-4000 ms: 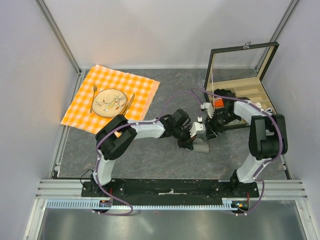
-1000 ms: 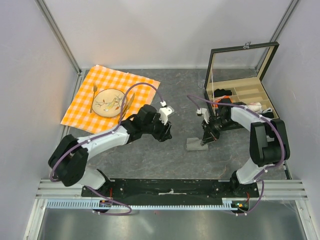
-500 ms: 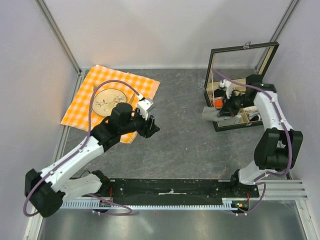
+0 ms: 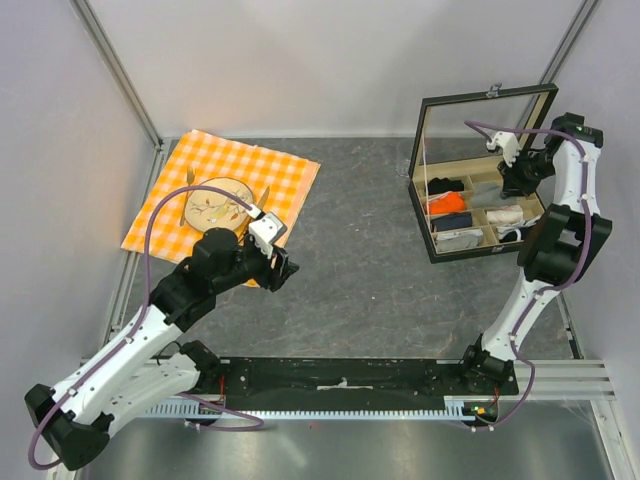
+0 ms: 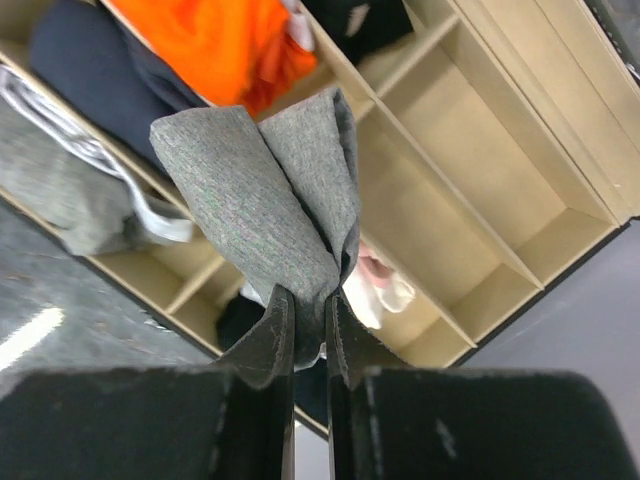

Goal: Roll the underwear
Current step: Place the underwear in the storage box.

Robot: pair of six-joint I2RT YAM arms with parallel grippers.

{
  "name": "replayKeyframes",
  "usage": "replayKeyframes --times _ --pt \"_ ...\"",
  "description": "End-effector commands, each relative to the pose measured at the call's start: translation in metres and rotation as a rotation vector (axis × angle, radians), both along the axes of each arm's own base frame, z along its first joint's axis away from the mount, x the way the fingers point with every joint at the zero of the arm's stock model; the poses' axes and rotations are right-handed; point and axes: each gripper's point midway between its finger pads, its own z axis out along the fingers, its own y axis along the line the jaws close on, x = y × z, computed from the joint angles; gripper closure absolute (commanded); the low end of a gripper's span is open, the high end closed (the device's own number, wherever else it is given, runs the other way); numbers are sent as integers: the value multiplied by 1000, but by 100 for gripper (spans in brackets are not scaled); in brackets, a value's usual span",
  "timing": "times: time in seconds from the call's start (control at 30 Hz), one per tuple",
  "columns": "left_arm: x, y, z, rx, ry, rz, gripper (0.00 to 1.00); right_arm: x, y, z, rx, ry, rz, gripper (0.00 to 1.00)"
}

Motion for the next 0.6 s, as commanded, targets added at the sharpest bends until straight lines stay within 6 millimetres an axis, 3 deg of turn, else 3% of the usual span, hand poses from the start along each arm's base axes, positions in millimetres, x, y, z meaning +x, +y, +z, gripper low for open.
replayKeyframes --times 0.0,0.23,0.57 --pt "6 3 -10 59 -20 -6 35 12 -26 0 -92 -11 66 100" --pt "9 5 -21 97 0 6 35 40 -44 -15 -126 -30 82 100" --pt "13 5 -34 138 20 12 35 63 -65 -65 -170 12 56 100"
